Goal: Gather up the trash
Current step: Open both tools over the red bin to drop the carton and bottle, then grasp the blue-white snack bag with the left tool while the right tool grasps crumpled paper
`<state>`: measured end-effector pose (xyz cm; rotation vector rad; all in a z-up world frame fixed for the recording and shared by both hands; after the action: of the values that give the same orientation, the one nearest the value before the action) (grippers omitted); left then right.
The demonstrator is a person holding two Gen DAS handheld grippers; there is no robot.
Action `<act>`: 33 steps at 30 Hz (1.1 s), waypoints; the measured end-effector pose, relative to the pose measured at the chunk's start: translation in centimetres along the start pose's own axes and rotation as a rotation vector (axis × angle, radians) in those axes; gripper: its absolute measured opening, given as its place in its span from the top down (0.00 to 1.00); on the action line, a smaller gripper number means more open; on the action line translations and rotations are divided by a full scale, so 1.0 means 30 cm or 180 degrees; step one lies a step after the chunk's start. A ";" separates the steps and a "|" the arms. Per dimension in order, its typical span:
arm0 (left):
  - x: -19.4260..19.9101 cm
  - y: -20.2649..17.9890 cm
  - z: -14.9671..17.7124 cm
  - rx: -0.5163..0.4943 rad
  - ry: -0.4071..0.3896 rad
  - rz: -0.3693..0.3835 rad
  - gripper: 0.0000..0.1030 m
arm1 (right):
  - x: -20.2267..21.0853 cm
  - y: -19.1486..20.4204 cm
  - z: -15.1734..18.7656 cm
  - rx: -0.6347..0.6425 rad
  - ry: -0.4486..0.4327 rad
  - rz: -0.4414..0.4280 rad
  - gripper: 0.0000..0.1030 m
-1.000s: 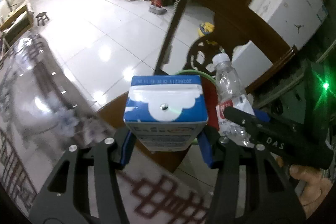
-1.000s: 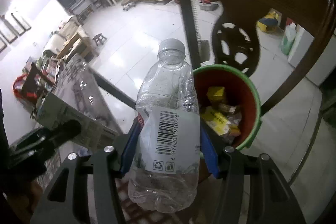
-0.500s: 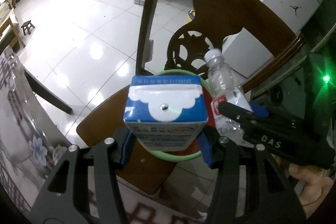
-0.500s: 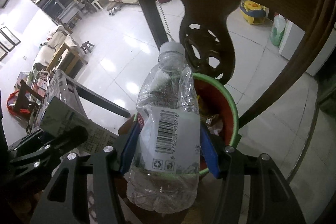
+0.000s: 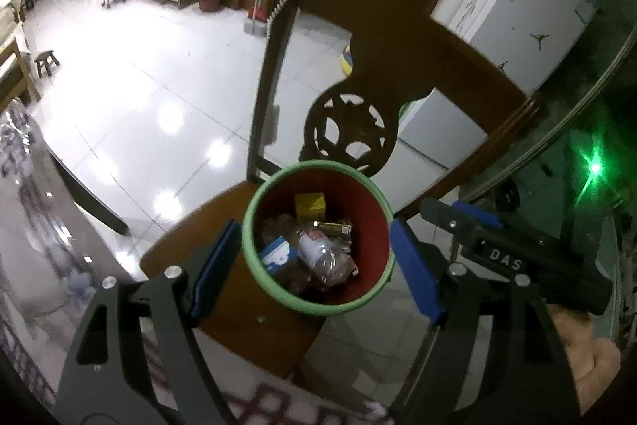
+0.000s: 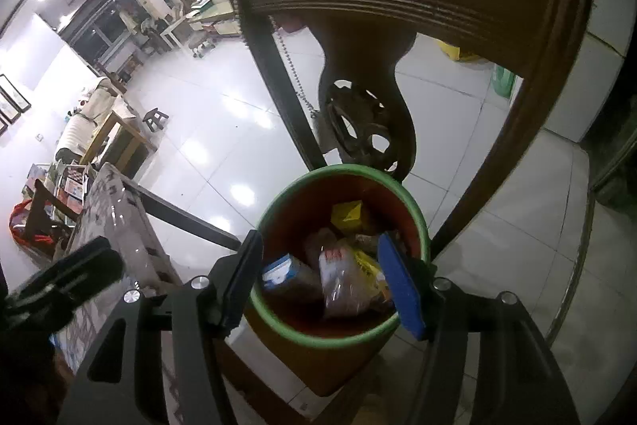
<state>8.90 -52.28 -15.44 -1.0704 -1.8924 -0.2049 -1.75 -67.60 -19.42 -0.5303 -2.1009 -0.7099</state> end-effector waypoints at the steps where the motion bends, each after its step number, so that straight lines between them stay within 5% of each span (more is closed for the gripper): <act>1: 0.039 0.014 0.010 0.0005 -0.0051 -0.0011 0.28 | 0.014 0.016 0.010 0.0030 -0.0008 -0.0006 0.42; 11: 0.436 0.237 0.239 0.0324 -0.0411 -0.0309 0.28 | 0.098 0.406 0.246 0.0720 0.0163 -0.0341 0.42; 24: 0.836 0.792 0.777 0.1228 -0.0436 -0.1165 0.28 | 0.056 1.013 0.914 0.2214 0.1156 -0.0928 0.36; 29: 0.906 0.909 0.916 0.1503 -0.0434 -0.1286 0.28 | 0.084 1.151 1.205 0.2785 0.1550 -0.1182 0.25; 33: 0.930 0.961 1.002 0.1668 -0.0404 -0.1286 0.28 | 0.081 1.215 1.379 0.3164 0.1778 -0.1185 0.25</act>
<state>5.78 -2.33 -18.39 -0.3529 -2.1011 0.1338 -5.60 -13.06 -26.93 0.5575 -1.7303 0.0676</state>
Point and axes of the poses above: each gripper's, at about its wrist camera, not at the fingertips, and x roughly against the way its jaws point, y to its left, z to its underside, the point moved 3 cm from there along -x, roughly the way its jaws point, and after that the axes turned 1 degree about z, right-handed, at the moved point
